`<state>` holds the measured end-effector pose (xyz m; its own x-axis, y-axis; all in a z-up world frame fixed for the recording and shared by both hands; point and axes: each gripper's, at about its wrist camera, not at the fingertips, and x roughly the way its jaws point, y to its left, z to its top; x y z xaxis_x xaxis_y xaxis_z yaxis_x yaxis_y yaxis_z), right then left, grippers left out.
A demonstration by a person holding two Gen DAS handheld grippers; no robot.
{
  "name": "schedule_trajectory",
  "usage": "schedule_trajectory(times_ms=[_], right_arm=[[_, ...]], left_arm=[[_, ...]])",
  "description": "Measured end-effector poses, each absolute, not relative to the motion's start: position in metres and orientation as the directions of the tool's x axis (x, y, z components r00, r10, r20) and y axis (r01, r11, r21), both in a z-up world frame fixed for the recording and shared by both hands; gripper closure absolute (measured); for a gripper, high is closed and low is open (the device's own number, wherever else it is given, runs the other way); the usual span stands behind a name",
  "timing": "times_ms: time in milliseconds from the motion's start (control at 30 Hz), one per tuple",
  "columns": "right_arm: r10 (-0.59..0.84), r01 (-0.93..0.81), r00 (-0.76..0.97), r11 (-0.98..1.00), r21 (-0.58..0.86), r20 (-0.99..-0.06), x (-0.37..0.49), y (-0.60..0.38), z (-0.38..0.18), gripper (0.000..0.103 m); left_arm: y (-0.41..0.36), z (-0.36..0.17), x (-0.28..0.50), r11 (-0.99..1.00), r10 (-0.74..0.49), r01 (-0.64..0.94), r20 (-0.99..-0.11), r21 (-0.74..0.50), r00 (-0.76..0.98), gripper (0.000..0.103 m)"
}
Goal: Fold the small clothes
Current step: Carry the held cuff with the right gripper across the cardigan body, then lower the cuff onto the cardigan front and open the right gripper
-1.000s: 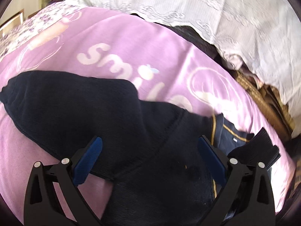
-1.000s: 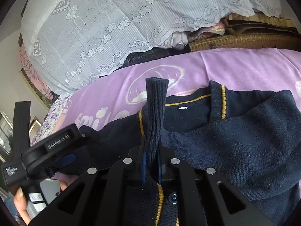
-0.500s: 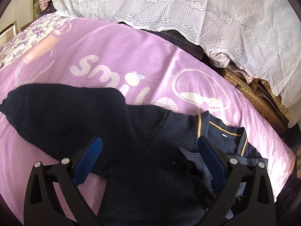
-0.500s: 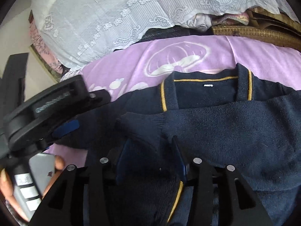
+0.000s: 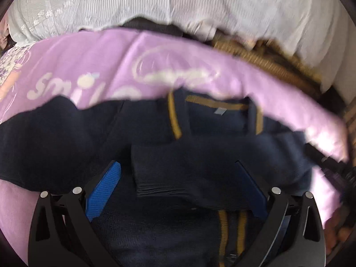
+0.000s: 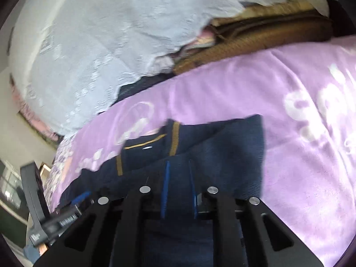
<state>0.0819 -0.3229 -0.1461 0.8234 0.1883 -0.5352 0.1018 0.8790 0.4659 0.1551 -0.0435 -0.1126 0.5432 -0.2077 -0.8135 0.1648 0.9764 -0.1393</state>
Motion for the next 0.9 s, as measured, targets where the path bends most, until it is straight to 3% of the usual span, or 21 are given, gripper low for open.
schedule_trajectory(times_ms=[67, 100, 200, 300, 367, 533, 667, 733, 900], right_arm=[[0.14, 0.193, 0.8, 0.861, 0.471, -0.584, 0.091, -0.345, -0.169, 0.092], [0.14, 0.222, 0.789, 0.844, 0.489, -0.599, 0.095, -0.353, -0.181, 0.103], [0.254, 0.219, 0.795, 0.726, 0.651, -0.55, 0.095, -0.382, -0.206, 0.103], [0.188, 0.239, 0.805, 0.765, 0.598, -0.563, 0.086, -0.375, -0.199, 0.103], [0.154, 0.233, 0.812, 0.798, 0.556, -0.562, 0.075, -0.364, -0.189, 0.097], [0.21, 0.111, 0.821, 0.853, 0.51, -0.531, 0.05, -0.333, -0.167, 0.097], [0.221, 0.154, 0.757, 0.855, 0.496, -0.615, 0.047, -0.335, -0.202, 0.103], [0.273, 0.148, 0.758, 0.812, 0.564, -0.592, 0.046, -0.346, -0.209, 0.103], [0.22, 0.143, 0.79, 0.842, 0.52, -0.573, 0.048, -0.339, -0.181, 0.098]], left_arm=[[-0.044, -0.136, 0.167, 0.989, -0.138, 0.123, -0.856, -0.088, 0.498, 0.004], [-0.044, -0.135, 0.167, 0.988, -0.137, 0.127, -0.848, -0.082, 0.513, 0.004], [-0.051, -0.133, 0.164, 0.99, -0.099, 0.138, -0.838, -0.028, 0.536, 0.004], [-0.048, -0.129, 0.164, 0.99, -0.109, 0.133, -0.835, -0.043, 0.54, 0.004], [-0.041, -0.119, 0.162, 0.992, -0.117, 0.11, -0.816, -0.067, 0.566, 0.004], [-0.029, -0.1, 0.155, 0.984, -0.178, 0.119, -0.774, -0.133, 0.607, 0.004], [-0.036, -0.122, 0.167, 0.994, -0.089, 0.097, -0.831, -0.042, 0.549, 0.004], [-0.038, -0.132, 0.166, 0.995, -0.06, 0.1, -0.837, -0.006, 0.545, 0.004], [-0.034, -0.116, 0.159, 0.994, -0.089, 0.107, -0.808, -0.032, 0.582, 0.005]])
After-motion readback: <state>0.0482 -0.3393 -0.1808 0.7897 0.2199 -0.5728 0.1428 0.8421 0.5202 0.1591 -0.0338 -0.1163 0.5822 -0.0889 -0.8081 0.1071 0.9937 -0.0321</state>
